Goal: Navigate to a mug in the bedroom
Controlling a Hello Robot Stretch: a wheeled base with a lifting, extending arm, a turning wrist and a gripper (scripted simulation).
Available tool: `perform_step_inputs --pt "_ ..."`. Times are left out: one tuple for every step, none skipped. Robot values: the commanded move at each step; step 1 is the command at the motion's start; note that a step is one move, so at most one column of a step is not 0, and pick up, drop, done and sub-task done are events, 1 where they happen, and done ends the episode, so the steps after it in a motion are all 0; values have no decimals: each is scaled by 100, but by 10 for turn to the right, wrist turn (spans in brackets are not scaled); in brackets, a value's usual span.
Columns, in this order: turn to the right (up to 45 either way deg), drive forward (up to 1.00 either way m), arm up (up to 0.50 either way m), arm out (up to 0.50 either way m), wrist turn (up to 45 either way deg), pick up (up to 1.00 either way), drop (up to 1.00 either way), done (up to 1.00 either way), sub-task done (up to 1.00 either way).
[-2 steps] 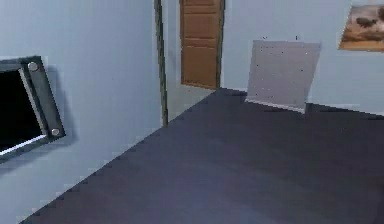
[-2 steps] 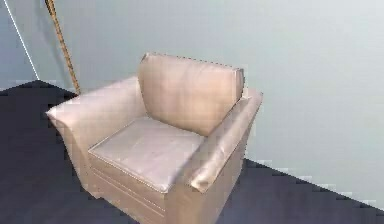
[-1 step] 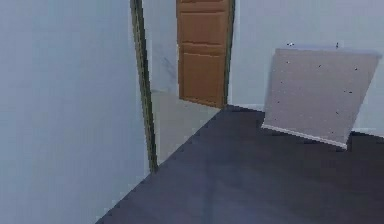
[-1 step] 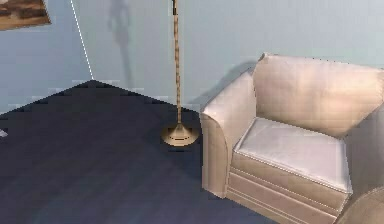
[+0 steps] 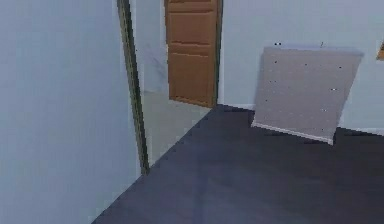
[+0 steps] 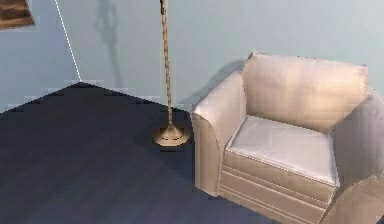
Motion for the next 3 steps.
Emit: perform_step_inputs --pt "60 0 0 0 0 0 0 0 0" --pt "0 100 0 0 0 0 0 0 0" --pt "30 0 0 0 0 0 0 0 0"
